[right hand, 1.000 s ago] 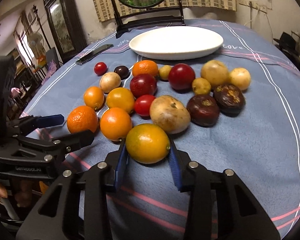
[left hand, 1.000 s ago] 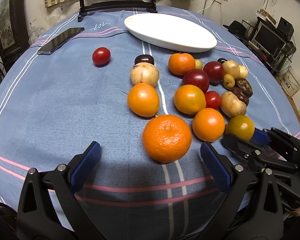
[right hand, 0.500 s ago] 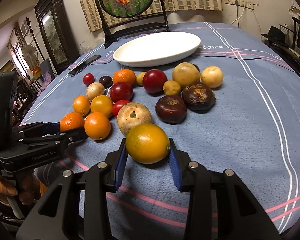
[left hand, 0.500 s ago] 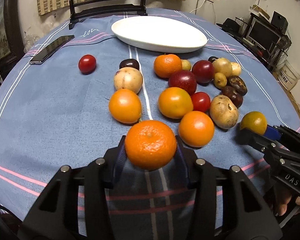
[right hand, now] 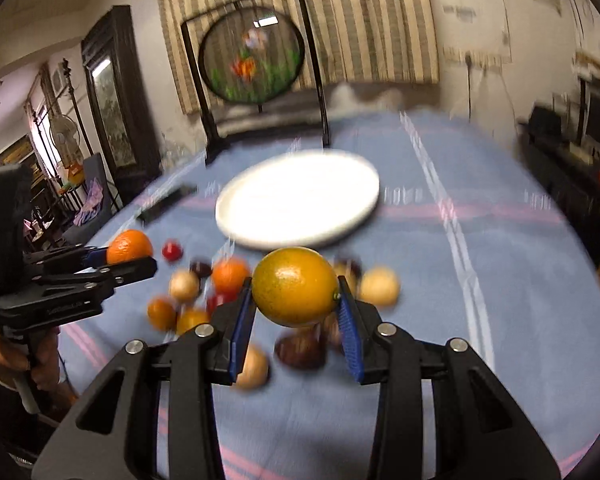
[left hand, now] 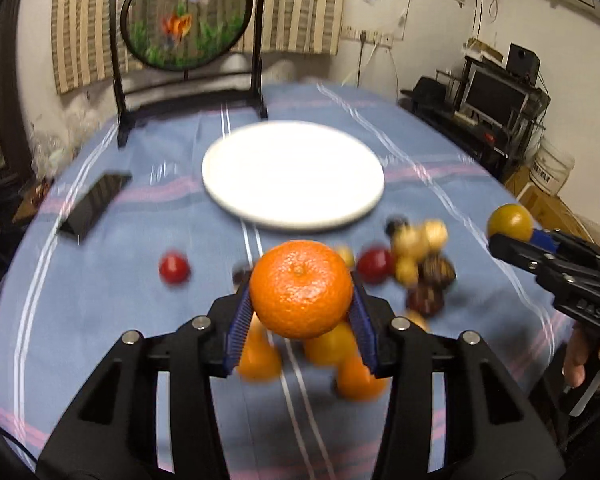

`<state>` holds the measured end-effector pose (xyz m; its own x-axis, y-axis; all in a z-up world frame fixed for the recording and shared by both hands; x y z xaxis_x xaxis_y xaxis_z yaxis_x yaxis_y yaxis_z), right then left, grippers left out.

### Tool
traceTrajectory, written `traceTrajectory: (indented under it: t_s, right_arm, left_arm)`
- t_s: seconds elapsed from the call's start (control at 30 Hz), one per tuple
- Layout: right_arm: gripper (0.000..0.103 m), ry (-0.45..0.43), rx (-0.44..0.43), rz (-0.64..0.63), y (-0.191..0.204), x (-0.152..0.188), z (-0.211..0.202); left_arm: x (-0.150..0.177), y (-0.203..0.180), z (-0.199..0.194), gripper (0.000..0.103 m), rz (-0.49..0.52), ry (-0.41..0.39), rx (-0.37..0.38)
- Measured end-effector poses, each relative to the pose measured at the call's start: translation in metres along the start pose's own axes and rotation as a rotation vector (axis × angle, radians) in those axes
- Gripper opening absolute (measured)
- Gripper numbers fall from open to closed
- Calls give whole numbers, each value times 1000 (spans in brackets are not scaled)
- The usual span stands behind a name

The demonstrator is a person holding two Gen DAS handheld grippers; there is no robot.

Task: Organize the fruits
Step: 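Grasp the large mandarin with the left tool while the right tool grasps the yellow-green citrus, then lower both fruits onto the white plate and open both tools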

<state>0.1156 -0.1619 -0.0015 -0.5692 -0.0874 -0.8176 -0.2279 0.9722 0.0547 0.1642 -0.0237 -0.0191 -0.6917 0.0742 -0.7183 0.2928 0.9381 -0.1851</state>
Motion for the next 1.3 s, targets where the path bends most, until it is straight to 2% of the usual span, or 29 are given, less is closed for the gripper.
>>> traceTrajectory:
  t_s: [0.13,0.27,0.37,0.47,0.6,0.73,0.77,0.83,0.9,1.0,1.1,1.17,1.3]
  right_arm:
    - [40,-56,21,-37,-13,-55,25]
    - [40,26,54,-15,-39,-88,97]
    - [40,145,71,29,-61,-97,164]
    - [40,253,35,91,-72,-91,213]
    - [40,356,33,100,-71,-78,253]
    - [42,407,30,82,-64,-75,268]
    - [51,401,34,81,-62,-74,265]
    - [64,358,48,80,-63,-77,254]
    - [66,311,49,78,-66,-80,240]
    - [66,267,32,94,-72,-76,208]
    - [66,235,-3,111,-72,-65,175]
    - [66,201,-12,102,-68,-51,144]
    - [68,155,-16,83,-54,-26,97]
  left_arm:
    - [-59,1,29,46,-12,-19,11]
    - [-109,17,99,46,-89,44,-24]
    - [-116,32,146,46,-118,121,-65]
    - [-114,43,188,46,-139,203,-99]
    - [-108,47,214,47,-151,252,-93]
    - [-108,46,227,47,-161,270,-80]
    - [-108,46,227,48,-166,266,-79]
    - [-112,47,221,66,-176,238,-84]
    - [-116,45,205,75,-164,188,-83]
    - [-118,41,173,77,-135,141,-79]
    - [-113,39,128,93,-108,72,-72]
    - [-102,39,98,95,-91,19,-91]
    - [-70,33,57,98,-69,-14,-88]
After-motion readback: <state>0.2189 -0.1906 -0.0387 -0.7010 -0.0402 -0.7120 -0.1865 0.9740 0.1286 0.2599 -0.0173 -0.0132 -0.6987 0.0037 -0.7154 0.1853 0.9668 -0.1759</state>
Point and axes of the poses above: each gripper's, at about its wrist camera, not at the fingertips, and z roughly the way its jaws point, y to its left, x to its underside, the point moved 6 cm from there along z, roughly the way its jaws point, and after that the axes turned 9 degrees about -z, right-handed, at the moved point
